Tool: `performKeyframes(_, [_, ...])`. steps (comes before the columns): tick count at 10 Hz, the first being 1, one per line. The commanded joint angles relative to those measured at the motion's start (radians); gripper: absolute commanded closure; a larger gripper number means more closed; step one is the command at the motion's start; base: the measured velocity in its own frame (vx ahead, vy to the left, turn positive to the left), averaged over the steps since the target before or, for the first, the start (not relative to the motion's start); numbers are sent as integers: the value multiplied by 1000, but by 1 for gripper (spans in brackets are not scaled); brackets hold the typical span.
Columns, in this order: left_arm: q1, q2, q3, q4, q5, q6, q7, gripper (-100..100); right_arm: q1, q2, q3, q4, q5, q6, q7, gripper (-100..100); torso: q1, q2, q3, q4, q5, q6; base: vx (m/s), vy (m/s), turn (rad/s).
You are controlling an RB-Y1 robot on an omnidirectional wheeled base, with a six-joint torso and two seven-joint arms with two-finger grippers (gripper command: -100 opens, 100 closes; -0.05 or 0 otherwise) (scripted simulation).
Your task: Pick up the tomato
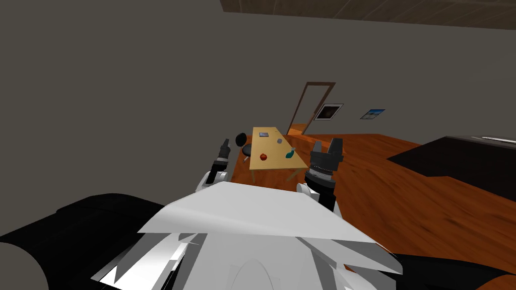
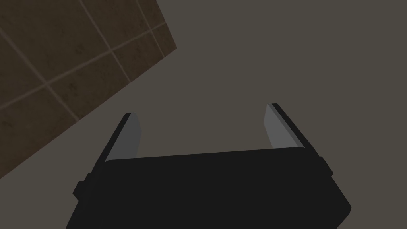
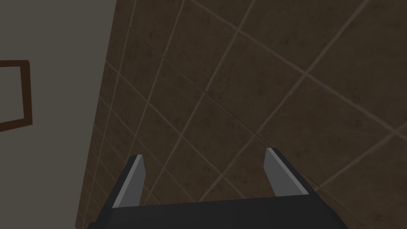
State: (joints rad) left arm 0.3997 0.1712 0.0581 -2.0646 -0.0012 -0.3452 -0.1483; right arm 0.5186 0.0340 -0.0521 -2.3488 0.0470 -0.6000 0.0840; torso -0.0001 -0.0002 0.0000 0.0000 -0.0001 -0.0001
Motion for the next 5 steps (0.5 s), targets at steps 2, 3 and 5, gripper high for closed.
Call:
performKeyframes(2, [-21,-9,9,36,7,22,4,-100,0,0,0,0,0,0,0,0,1,0,0,0,0,0,-2,1,84])
performKeyframes(3, [-31,-11,14,52,11,32,7,-100,0,0,0,0,0,0,0,0,0,0,0,0,0,0,20,-57,114])
performKeyframes(5, [-56,-16,24,89,19,58,11,-100,0,0,0,0,0,0,0,0,-4,-1,-1,0,-1,0,9,-55,93])
